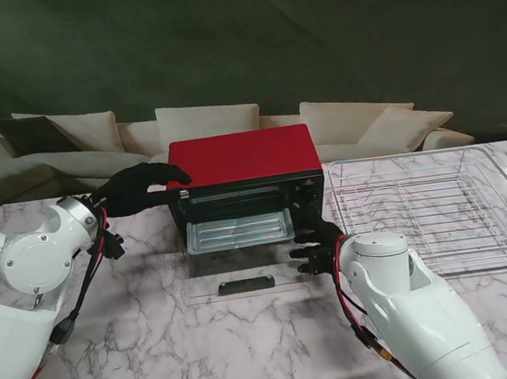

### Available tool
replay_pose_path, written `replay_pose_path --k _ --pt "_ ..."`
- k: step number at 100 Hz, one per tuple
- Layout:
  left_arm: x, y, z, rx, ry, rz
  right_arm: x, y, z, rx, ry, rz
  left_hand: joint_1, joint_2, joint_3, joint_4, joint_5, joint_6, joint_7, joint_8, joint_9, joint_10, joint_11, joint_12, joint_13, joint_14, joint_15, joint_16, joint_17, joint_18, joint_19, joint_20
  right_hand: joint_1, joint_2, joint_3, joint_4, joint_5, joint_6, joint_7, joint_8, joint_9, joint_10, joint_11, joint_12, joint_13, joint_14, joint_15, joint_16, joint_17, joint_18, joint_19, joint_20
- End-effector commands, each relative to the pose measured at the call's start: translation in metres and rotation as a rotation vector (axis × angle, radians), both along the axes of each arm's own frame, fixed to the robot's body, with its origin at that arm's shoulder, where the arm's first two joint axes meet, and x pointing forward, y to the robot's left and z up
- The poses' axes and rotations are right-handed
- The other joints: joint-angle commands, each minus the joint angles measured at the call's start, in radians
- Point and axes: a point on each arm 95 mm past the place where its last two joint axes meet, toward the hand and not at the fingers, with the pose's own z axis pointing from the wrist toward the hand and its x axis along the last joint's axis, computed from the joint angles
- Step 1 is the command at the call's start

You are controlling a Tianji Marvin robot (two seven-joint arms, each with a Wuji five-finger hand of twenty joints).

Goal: Slide the trays into the oven

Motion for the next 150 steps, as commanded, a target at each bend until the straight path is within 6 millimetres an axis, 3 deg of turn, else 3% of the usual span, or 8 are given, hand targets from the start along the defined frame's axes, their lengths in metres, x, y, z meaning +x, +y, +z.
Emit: replay_pose_path --k 1,13,35,72,88,104,120,150 --pt "-0.001 -0.002 0.0 0.003 0.004 -0.01 -0.008 -0.001 -0.005 -0.001 0.014 0.006 0.019 0.033 -0.024 -0.01 0.023 -0.016 0.008 0.008 -0.006 -0.008 -0.004 -0.007 -0.009 -0.007 -0.008 -0.002 -0.012 -0.014 -0.021 0.006 0.022 0.013 -0.028 0.025 -0.024 0.023 -0.021 -0.023 -0.024 0.002 -0.029 -0.022 -0.029 0.041 -0.069 -0.044 -0.013 0.038 -0.03 -0.035" --pt "-0.002 -0.002 0.0 0.004 0.004 -0.009 -0.015 -0.003 0.0 0.002 -0.007 0.017 0.019 0.033 -0.023 -0.01 0.022 -0.015 0.007 0.008 -0.005 -0.008 -0.003 -0.006 -0.009 -0.007 -0.008 -0.002 -0.013 -0.014 -0.021 0.005 0.028 0.019 -0.041 0.028 -0.016 0.046 -0.046 -0.032 -0.059 0.007 -0.04 -0.04 -0.044 0.018 -0.094 -0.064 -0.021 -0.005 -0.033 -0.068" --pt "-0.001 -0.002 0.0 0.002 0.004 -0.008 -0.031 -0.005 0.012 -0.008 -0.056 0.047 0.02 0.033 -0.023 -0.01 0.022 -0.016 0.008 0.008 -0.006 -0.008 -0.003 -0.006 -0.009 -0.007 -0.008 -0.002 -0.012 -0.016 -0.02 0.005 0.036 0.028 -0.054 0.029 0.007 0.091 -0.082 -0.024 -0.099 0.021 -0.041 -0.049 -0.121 -0.004 -0.104 -0.081 -0.079 -0.217 -0.047 -0.116" --pt "-0.001 -0.002 0.0 0.001 0.005 -0.009 -0.06 -0.009 0.034 -0.113 -0.095 0.112 0.019 0.034 -0.024 -0.01 0.022 -0.016 0.007 0.008 -0.006 -0.007 -0.003 -0.006 -0.009 -0.007 -0.008 -0.002 -0.013 -0.017 -0.02 0.005 0.027 0.052 -0.059 0.032 0.015 0.088 -0.092 0.149 -0.153 0.025 0.073 0.02 -0.166 -0.006 -0.01 -0.053 -0.099 -0.238 0.01 -0.127" --pt "-0.001 -0.002 0.0 0.002 0.004 -0.007 -0.075 -0.012 0.046 -0.296 -0.162 0.185 0.019 0.035 -0.023 -0.01 0.023 -0.016 0.008 0.008 -0.003 -0.007 -0.002 -0.006 -0.009 -0.006 -0.008 -0.002 -0.014 -0.015 -0.022 0.005 0.025 0.075 -0.068 0.041 0.037 -0.033 0.15 0.335 -0.126 -0.021 0.113 0.084 -0.19 -0.045 0.038 -0.01 -0.16 -0.225 -0.008 -0.072" --pt "-0.001 -0.002 0.002 0.005 -0.004 -0.008 -0.09 -0.003 0.058 -0.566 -0.328 0.291 0.017 0.041 -0.024 -0.01 0.023 -0.018 0.008 0.008 0.001 -0.009 -0.002 -0.006 -0.008 -0.009 -0.009 -0.002 -0.016 -0.017 -0.022 0.006 0.046 0.076 -0.071 0.045 0.215 -0.055 0.184 0.179 0.053 -0.051 0.051 0.053 -0.134 -0.045 0.014 -0.027 -0.16 -0.207 -0.042 -0.043" --pt "-0.002 -0.002 0.004 -0.011 -0.013 -0.005 -0.1 0.012 0.066 -0.821 -0.517 0.427 0.016 0.045 -0.024 -0.011 0.023 -0.016 0.008 0.008 0.007 -0.01 0.002 -0.004 -0.011 -0.011 -0.01 -0.003 -0.019 -0.02 -0.021 0.008 0.044 0.066 -0.058 0.046 0.342 -0.04 0.189 0.119 0.125 -0.057 0.041 0.021 -0.091 -0.042 0.015 -0.044 -0.124 -0.202 -0.029 -0.056" --pt "-0.002 -0.002 0.002 -0.011 0.0 0.002 -0.099 0.041 0.069 -0.953 -0.622 0.656 0.014 0.052 -0.025 -0.012 0.023 -0.017 0.008 0.008 0.017 -0.011 0.003 -0.003 -0.017 -0.012 -0.015 -0.005 -0.025 -0.018 -0.026 0.008 -0.006 0.078 -0.004 0.039 0.333 -0.044 0.084 -0.001 0.098 -0.12 -0.021 -0.025 -0.125 -0.084 -0.047 -0.1 -0.15 -0.23 -0.045 -0.132"
